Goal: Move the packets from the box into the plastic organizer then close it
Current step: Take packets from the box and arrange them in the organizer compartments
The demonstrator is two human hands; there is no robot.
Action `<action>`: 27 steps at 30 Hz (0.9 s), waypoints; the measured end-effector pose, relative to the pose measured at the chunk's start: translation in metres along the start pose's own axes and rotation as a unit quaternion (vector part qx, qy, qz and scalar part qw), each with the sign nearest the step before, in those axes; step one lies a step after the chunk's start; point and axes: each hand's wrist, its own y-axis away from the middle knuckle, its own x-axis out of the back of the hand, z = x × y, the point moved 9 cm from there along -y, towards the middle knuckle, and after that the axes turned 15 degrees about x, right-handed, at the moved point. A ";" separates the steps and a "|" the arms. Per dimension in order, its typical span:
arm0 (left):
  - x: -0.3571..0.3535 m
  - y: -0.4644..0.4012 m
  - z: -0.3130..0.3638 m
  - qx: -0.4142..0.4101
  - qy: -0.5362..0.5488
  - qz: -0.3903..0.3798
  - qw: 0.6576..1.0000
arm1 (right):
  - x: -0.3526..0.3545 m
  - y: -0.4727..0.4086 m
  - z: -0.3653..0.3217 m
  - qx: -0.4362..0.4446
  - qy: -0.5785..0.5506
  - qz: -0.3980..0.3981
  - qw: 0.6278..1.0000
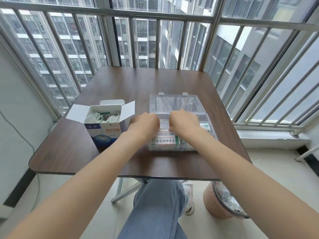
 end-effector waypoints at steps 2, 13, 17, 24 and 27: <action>0.000 0.000 -0.001 0.002 -0.001 -0.002 1.000 | -0.001 -0.001 0.001 -0.005 -0.011 0.001 1.000; 0.024 0.026 -0.008 -0.019 0.147 0.085 0.985 | 0.021 0.016 0.013 -0.037 -0.111 0.096 0.989; 0.049 0.055 -0.010 -0.059 0.199 0.163 0.965 | 0.039 0.026 0.006 -0.019 -0.202 0.203 0.958; 0.091 0.087 -0.068 -0.059 0.227 0.294 0.927 | 0.076 0.026 -0.059 0.110 -0.224 0.285 0.926; 0.083 0.063 -0.106 -0.019 0.166 0.204 0.965 | 0.078 0.013 -0.093 0.169 -0.196 0.216 0.942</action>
